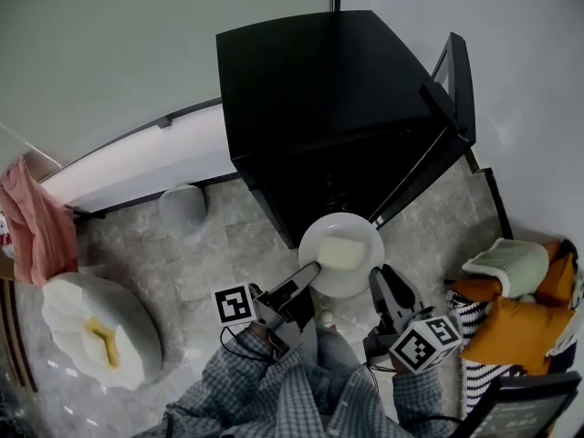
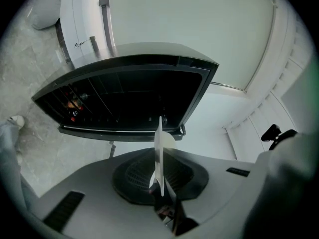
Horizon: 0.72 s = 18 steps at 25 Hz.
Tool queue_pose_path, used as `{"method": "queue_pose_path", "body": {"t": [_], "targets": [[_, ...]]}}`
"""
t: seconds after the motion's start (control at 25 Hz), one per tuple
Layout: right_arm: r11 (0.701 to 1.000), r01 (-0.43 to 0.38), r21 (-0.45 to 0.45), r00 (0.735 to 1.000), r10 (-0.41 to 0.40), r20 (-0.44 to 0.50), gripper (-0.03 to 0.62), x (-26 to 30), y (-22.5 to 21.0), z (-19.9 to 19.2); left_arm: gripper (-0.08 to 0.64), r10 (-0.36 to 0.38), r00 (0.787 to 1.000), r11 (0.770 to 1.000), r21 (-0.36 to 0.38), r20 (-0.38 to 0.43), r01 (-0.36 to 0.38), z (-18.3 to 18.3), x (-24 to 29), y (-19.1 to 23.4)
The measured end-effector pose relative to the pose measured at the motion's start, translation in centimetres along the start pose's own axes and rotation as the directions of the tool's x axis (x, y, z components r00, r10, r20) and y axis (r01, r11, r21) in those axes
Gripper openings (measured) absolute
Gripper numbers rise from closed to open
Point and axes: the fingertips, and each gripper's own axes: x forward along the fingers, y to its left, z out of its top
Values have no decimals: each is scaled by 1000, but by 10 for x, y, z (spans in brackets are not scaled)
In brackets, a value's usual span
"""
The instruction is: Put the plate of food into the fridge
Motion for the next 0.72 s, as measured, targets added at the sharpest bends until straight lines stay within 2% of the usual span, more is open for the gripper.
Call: {"method": "queue_pose_path", "body": {"t": [0.48,0.72], "targets": [[999,32,-17,999,-32,-1,92,50,-36,-7,34,29,999,999,-16,45,-28,37,21,40],[999,48,18,999,-48,6,92,66,-68,-19,34,41,998,999,5,53,-42,44,37,69]]}}
